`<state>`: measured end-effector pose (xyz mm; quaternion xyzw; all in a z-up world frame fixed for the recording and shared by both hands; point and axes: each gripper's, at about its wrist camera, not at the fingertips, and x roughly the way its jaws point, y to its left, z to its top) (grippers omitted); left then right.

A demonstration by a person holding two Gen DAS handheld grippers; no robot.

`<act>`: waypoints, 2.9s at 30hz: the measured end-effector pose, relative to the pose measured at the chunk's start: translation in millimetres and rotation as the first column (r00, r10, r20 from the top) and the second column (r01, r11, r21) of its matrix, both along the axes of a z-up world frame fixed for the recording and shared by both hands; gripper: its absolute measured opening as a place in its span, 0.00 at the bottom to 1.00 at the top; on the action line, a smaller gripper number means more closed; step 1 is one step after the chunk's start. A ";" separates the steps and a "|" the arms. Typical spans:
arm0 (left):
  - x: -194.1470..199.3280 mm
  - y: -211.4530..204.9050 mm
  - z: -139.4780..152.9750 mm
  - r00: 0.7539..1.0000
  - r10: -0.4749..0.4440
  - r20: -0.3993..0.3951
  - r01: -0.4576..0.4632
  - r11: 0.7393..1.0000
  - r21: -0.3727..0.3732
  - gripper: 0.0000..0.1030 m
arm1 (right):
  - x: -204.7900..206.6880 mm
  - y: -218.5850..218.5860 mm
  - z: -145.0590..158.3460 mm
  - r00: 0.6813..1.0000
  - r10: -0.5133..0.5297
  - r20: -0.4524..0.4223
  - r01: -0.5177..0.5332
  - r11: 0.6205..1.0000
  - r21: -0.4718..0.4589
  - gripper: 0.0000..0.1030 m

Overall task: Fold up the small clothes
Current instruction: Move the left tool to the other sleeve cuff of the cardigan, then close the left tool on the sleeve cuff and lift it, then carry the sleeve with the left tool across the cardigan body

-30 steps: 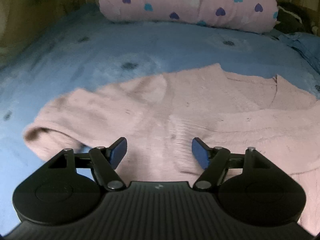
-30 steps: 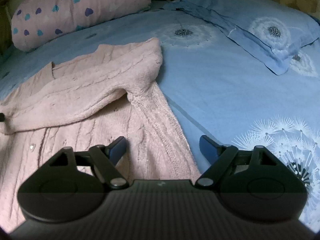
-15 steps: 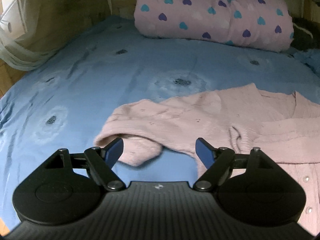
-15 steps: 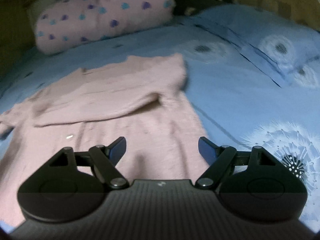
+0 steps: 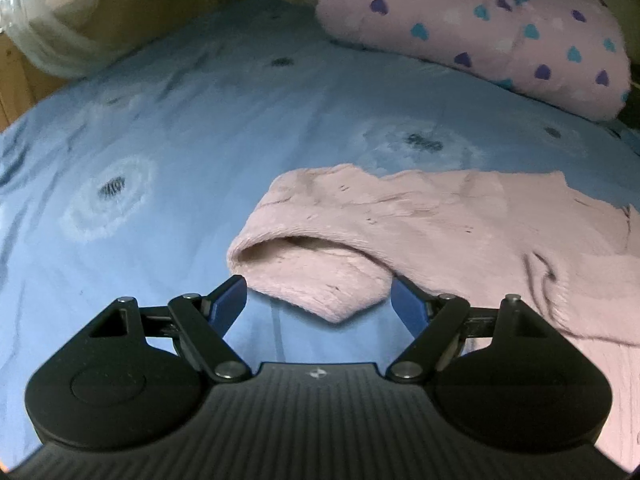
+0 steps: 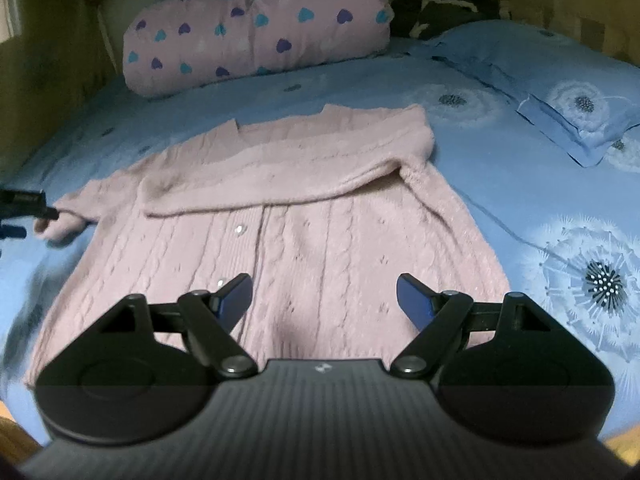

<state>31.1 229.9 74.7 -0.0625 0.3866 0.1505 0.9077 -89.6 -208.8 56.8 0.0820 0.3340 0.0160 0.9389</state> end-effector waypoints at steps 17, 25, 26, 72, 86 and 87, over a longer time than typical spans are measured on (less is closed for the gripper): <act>51.1 35.6 -49.6 1.000 0.000 0.010 0.001 0.998 -0.056 0.91 | 5.9 21.7 -9.4 1.000 0.015 -0.018 -0.016 0.998 -0.056 0.78; 49.4 39.2 -57.9 0.999 -0.010 0.038 0.012 0.997 -0.071 0.96 | 12.3 29.4 -17.1 0.999 0.027 -0.035 -0.029 0.998 -0.050 0.78; 49.6 39.4 -58.6 0.999 -0.010 0.038 0.013 0.997 -0.074 0.97 | 12.9 30.3 -18.7 0.999 0.031 -0.041 -0.033 0.998 -0.052 0.78; 0.4 113.4 -4.9 0.921 0.266 0.286 -0.243 0.963 -0.113 0.23 | 52.8 27.6 -1.0 0.985 0.161 0.064 -0.163 0.986 0.025 0.78; -17.6 93.4 45.1 0.889 0.136 0.438 -0.101 0.990 -0.101 0.23 | 52.5 11.4 -9.0 0.988 0.138 0.065 -0.143 0.987 0.078 0.78; -18.0 88.2 49.5 0.887 0.118 0.447 -0.076 0.991 -0.111 0.23 | 52.5 10.7 -9.0 0.988 0.139 0.066 -0.144 0.986 0.083 0.78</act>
